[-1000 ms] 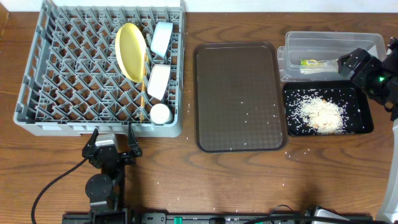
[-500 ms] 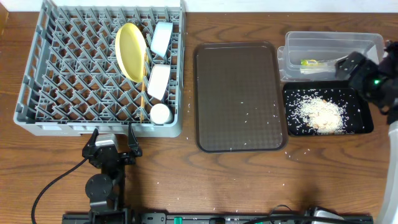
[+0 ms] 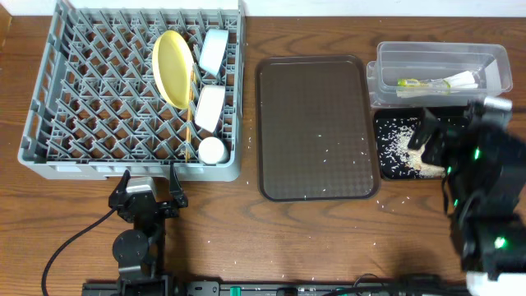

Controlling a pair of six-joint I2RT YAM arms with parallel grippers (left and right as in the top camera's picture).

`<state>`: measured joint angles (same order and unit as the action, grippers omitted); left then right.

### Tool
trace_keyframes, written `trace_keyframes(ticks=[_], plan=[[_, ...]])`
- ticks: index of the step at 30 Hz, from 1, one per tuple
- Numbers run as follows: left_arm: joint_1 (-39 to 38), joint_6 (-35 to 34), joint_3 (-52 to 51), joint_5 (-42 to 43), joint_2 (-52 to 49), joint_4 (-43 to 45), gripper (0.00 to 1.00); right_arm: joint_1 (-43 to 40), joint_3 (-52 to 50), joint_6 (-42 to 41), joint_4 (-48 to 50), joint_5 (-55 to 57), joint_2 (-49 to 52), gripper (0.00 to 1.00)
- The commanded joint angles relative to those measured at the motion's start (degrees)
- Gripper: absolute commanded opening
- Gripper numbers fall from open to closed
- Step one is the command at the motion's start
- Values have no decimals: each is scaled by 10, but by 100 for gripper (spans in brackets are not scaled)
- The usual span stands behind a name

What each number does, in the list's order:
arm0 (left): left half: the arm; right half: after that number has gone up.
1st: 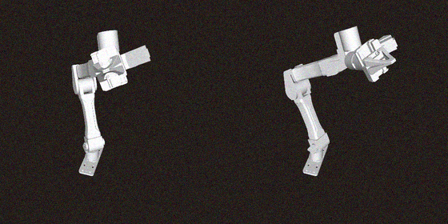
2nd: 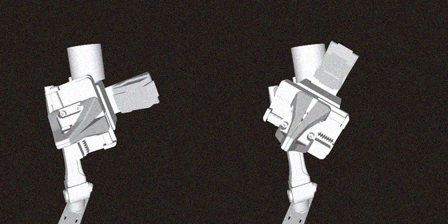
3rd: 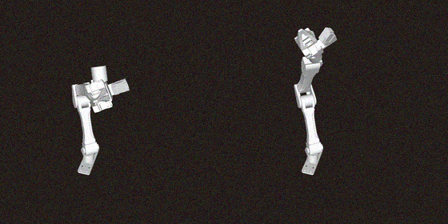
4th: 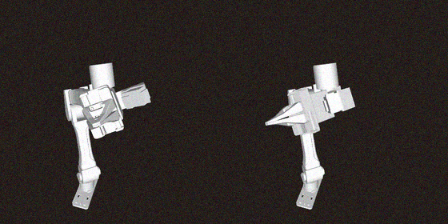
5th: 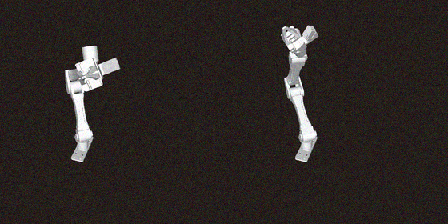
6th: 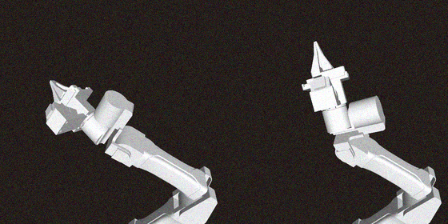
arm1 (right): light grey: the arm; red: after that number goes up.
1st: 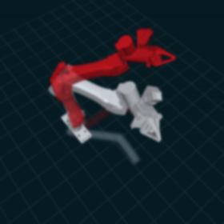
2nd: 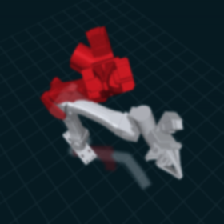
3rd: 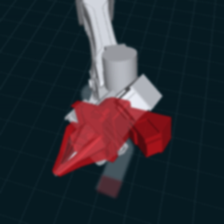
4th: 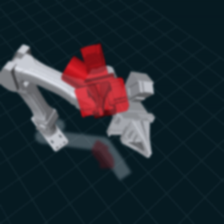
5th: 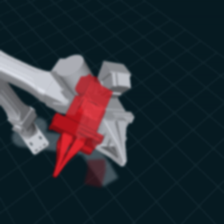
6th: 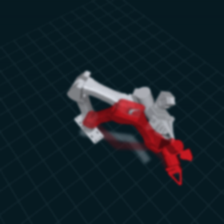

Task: Sort waste into correct bins and load items into the dishwasher

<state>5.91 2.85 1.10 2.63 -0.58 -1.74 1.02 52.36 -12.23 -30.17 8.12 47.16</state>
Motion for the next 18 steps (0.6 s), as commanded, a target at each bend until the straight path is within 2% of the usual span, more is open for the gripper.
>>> trace_keyframes(ticks=[1,8,14,18], plan=[[3,3,-9,-9,3,-23,94,8,-109,23,56,17,-78,99],[3,3,-9,-9,3,-23,94,13,-336,23,196,5,-261,99],[3,3,-9,-9,3,-23,94,26,-437,26,210,-11,-377,99],[3,3,-9,-9,3,-23,93,37,-479,62,212,-16,-428,99]])
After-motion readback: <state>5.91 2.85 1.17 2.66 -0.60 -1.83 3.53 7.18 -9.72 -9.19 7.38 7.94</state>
